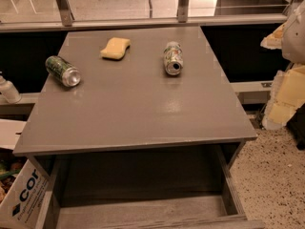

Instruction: Place green can upright

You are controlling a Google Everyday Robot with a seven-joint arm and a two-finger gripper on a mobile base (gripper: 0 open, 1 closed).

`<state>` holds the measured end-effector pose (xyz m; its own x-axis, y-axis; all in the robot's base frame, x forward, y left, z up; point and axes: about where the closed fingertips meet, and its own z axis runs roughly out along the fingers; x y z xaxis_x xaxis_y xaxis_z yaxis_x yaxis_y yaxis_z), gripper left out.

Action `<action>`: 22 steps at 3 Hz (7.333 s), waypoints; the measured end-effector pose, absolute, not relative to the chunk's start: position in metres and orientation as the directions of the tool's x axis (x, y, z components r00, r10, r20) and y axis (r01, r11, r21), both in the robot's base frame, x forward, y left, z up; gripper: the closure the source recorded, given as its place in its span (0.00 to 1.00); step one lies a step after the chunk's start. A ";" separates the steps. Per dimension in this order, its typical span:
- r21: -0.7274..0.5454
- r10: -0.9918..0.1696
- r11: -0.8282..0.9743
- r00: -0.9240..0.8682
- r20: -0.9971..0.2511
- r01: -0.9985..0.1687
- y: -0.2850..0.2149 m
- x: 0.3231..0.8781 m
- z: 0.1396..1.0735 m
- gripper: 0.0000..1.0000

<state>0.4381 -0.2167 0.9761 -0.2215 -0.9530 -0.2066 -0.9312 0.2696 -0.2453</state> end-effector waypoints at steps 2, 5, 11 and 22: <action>-0.246 -0.953 0.270 -0.221 -0.207 -0.931 -0.217 0.438 0.976 0.00; -0.389 -0.966 0.084 0.020 -0.257 -0.918 -0.063 0.445 0.988 0.00; -0.444 -0.934 -0.228 0.324 -0.153 -0.867 0.068 0.592 0.923 0.00; -0.330 -0.264 -0.922 0.952 0.155 -0.202 0.217 0.678 0.879 0.00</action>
Offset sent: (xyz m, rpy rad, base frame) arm 0.0007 0.0910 -0.0118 -0.0318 -0.0475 0.1044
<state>0.6780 0.2166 0.8786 0.9520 -0.2636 0.1554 -0.2015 -0.9223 -0.3298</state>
